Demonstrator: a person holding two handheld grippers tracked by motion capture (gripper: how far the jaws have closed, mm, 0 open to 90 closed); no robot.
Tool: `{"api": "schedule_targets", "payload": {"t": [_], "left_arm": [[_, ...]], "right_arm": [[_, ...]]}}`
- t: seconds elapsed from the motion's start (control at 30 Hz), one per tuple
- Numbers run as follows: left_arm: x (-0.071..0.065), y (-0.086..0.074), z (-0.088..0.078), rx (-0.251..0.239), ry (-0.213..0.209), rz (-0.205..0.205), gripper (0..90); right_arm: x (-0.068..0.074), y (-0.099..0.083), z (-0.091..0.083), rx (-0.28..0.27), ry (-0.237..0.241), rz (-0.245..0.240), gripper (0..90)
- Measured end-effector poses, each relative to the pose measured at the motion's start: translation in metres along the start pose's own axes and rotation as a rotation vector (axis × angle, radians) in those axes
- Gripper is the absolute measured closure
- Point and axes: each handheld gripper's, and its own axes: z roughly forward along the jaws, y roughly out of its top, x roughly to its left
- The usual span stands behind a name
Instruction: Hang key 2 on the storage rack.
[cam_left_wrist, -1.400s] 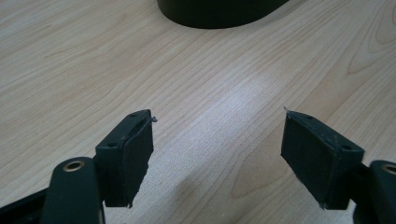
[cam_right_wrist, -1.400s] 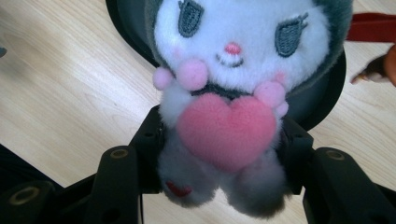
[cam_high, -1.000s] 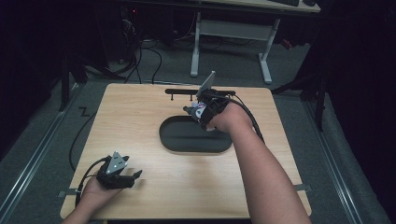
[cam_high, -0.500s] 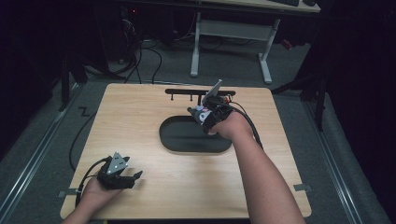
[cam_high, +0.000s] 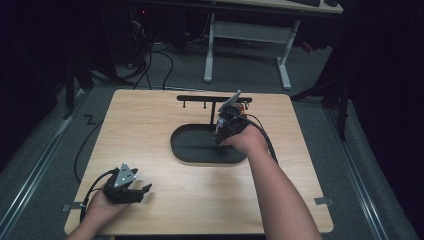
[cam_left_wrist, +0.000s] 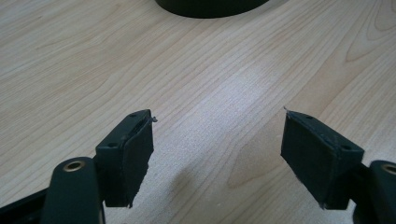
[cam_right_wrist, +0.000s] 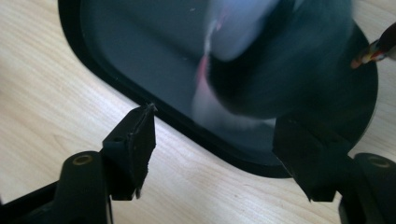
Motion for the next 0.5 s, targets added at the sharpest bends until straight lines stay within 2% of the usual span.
{"api": "schedule_targets", "payload": {"t": [0.27, 0.5], "left_arm": [[-0.001, 0.001, 0.002, -0.005, 0.000, 0.005, 25.9], [-0.002, 0.002, 0.002, -0.005, -0.002, 0.007, 25.9]], "right_arm": [[-0.006, -0.009, -0.008, -0.041, -0.008, 0.023, 29.5], [-0.010, -0.029, -0.007, -0.061, 0.006, 0.030, 31.3]]}}
